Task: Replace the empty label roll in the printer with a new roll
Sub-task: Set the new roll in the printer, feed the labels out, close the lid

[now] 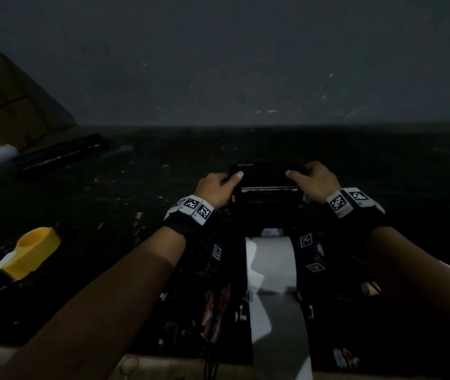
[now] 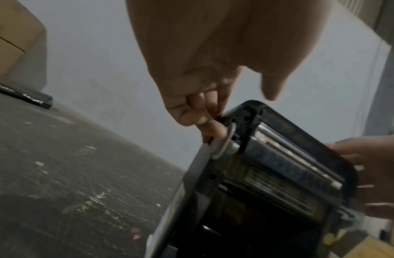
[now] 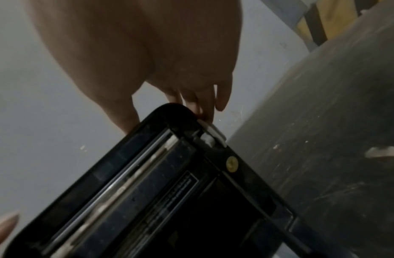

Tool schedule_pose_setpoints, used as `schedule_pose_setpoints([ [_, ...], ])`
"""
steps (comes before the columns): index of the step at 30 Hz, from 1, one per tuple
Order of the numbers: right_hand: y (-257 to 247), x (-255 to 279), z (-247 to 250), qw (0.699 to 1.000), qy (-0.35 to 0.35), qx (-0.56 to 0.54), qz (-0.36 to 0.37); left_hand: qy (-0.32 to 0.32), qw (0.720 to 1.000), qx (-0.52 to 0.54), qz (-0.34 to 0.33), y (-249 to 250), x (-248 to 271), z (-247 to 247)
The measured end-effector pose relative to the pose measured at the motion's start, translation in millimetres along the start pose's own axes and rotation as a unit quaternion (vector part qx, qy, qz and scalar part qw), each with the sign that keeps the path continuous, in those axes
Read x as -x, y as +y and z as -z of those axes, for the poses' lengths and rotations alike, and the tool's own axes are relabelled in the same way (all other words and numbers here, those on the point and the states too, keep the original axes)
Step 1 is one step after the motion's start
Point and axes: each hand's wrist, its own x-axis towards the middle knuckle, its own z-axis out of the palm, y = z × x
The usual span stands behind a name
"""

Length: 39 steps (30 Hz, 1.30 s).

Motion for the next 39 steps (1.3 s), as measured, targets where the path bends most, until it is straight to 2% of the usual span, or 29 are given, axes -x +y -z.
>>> schedule_pose_setpoints([
  [6,20,47,11,0.998,-0.004,-0.021,0.056,0.023,0.999,-0.021,0.012,10,34,-2],
  [12,55,100,11,0.994,-0.014,-0.02,0.106,0.068,0.996,-0.054,-0.001,9,97,-23],
  [22,135,170,-21,0.989,-0.029,-0.016,0.145,0.057,0.998,-0.031,0.0,-45,193,-82],
  [30,153,182,-32,0.985,-0.03,-0.03,0.169,0.06,0.998,-0.027,-0.01,-58,204,-97],
  [35,155,178,-33,0.985,-0.056,-0.011,0.165,0.03,0.999,-0.015,-0.013,-60,200,-98],
  [39,164,179,-41,0.982,-0.046,-0.026,0.18,0.028,0.999,-0.024,-0.006,-68,198,-102],
])
